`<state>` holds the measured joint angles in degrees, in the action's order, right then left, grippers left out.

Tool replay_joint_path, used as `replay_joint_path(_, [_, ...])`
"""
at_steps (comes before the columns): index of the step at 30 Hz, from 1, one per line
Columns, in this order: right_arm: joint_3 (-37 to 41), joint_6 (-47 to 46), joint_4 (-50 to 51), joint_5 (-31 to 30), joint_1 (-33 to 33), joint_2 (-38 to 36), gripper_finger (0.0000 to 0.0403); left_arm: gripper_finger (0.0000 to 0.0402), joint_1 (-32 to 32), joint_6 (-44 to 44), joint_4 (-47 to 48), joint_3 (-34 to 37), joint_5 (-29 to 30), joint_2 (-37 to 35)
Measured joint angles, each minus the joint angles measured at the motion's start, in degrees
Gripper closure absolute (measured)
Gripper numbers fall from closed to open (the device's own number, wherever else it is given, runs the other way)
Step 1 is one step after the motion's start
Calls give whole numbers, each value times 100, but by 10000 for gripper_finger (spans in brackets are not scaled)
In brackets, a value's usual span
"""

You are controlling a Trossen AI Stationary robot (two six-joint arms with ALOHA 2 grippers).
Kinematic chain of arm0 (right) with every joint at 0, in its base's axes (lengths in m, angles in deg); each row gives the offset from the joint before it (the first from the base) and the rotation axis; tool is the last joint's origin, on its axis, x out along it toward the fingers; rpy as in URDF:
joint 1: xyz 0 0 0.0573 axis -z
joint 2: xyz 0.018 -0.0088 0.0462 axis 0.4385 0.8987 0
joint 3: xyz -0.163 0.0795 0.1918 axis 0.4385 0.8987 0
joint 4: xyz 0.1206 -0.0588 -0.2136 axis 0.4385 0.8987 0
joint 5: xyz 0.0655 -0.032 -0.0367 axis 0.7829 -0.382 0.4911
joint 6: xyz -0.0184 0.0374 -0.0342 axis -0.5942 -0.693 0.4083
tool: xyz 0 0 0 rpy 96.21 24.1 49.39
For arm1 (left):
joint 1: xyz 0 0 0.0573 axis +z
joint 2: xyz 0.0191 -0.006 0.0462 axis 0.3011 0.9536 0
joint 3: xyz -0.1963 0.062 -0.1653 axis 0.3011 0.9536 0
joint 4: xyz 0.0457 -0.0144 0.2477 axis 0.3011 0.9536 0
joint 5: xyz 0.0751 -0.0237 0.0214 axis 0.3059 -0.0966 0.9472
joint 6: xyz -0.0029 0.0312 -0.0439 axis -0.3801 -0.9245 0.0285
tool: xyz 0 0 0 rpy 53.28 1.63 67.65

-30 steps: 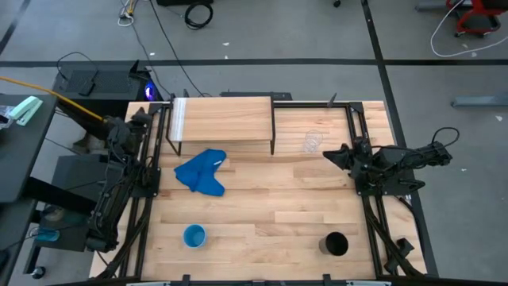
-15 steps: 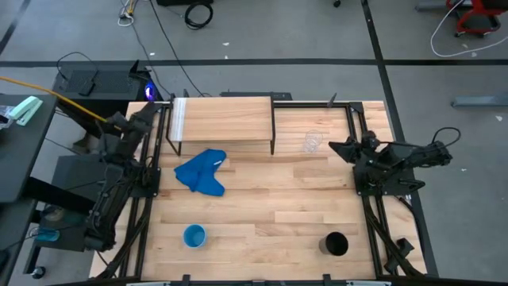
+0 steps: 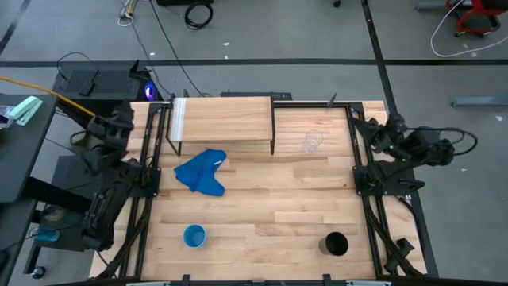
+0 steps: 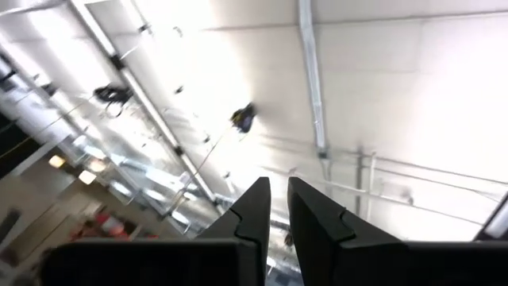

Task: Stack small to large cups/mugs on shelf
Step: Move the transparent mug to the middle of the table

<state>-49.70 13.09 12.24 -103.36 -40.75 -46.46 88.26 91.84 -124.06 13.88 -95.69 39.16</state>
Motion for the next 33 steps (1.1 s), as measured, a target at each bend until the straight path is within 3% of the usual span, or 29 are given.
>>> replay_joint_path(6, [-392,419,84,-278,0,0,332,344,0,-514,182,-770,7,103])
replay_joint_path(11, [-704,490,334,-473,0,0,332,337,0,-605,1115,-1525,-74,611])
replay_joint_path(21, [-1013,479,416,-533,0,0,332,331,0,-1562,3110,-3166,-1987,2321])
replay_joint_path(26, [-1471,-11,1664,-864,0,89,332,341,0,-1954,3855,-3979,-3042,2988])
replay_joint_path(33, [-2890,-1025,4036,-1419,-2,1240,332,351,2,-3105,5710,-5217,-3174,3476])
